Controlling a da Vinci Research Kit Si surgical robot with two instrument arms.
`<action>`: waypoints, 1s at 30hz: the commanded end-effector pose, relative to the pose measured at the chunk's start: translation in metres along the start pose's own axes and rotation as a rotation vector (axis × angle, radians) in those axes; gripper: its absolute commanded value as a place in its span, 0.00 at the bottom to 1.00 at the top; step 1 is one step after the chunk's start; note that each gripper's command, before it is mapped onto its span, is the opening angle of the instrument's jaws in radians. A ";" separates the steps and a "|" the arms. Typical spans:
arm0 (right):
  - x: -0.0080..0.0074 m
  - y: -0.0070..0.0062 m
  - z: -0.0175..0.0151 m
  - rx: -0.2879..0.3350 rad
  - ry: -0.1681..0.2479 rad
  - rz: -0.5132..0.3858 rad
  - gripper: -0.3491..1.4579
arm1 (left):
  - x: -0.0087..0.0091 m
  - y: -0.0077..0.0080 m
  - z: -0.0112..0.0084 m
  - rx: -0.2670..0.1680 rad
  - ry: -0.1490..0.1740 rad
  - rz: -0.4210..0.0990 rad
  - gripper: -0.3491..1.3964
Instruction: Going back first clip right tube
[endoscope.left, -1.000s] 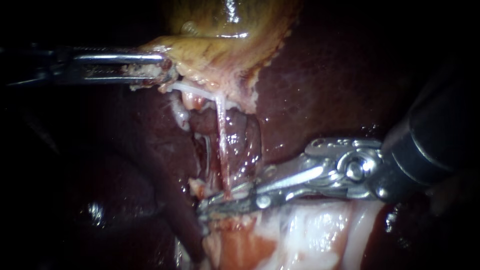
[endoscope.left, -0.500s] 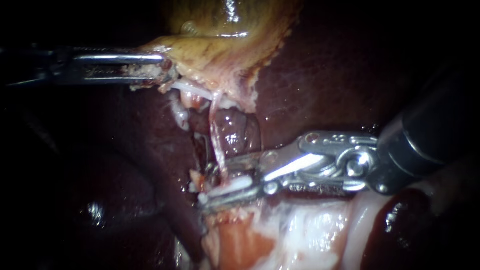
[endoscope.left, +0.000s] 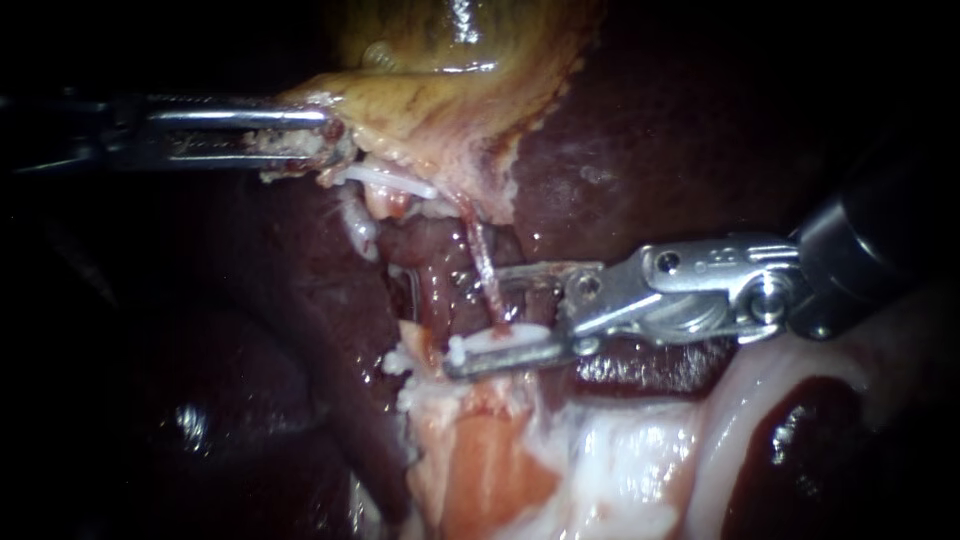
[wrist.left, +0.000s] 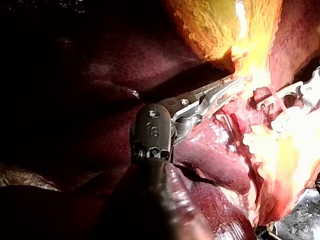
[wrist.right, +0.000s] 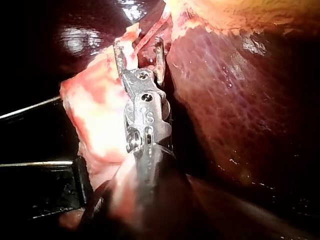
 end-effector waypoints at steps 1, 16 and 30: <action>0.0002 -0.0002 -0.0005 0.019 -0.001 -0.005 0.47 | 0.0000 0.0000 0.0000 -0.001 0.000 0.000 0.00; 0.0002 -0.0021 -0.0042 0.095 -0.005 -0.029 0.47 | -0.0001 -0.0001 -0.0002 -0.002 -0.001 0.001 0.00; -0.0002 -0.0026 -0.0060 0.146 -0.008 -0.051 0.47 | -0.0001 -0.0002 -0.0003 -0.003 -0.001 0.001 0.00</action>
